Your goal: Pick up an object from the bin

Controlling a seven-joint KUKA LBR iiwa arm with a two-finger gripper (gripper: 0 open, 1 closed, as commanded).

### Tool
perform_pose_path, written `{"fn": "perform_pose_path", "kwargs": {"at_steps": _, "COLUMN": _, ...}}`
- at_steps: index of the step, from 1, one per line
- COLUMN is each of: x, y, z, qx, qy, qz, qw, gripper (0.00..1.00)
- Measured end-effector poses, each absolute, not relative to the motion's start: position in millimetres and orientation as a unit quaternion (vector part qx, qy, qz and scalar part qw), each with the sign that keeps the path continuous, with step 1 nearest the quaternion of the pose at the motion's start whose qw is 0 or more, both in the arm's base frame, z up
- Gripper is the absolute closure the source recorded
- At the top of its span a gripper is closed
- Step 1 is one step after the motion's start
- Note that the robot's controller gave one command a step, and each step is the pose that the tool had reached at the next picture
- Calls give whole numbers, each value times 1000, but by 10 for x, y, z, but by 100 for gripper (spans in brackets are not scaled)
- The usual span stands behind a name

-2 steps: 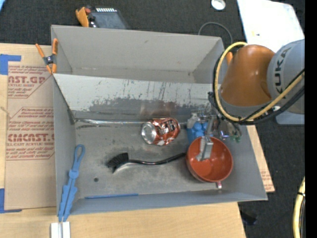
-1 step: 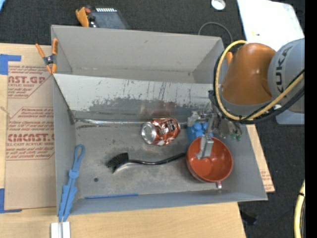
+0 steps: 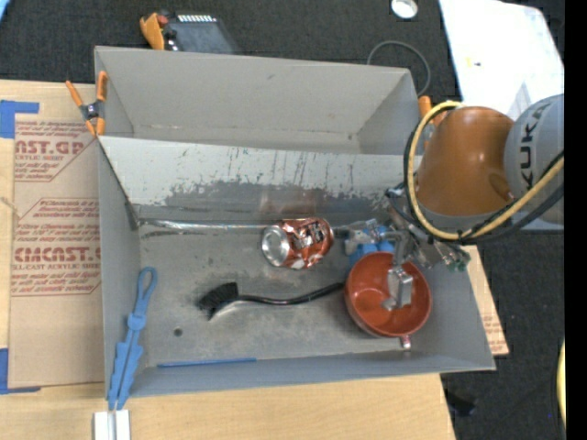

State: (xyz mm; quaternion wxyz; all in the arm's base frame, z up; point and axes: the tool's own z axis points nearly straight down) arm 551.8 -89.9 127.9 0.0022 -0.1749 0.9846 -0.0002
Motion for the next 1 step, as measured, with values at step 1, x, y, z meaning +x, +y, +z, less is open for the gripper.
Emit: {"fn": "perform_pose_path", "kwargs": {"at_steps": 1, "x": 4907, "y": -1050, "z": 1035, "qx": -367, "qy": 930, "qz": 0, "qw": 5, "gripper": 0}}
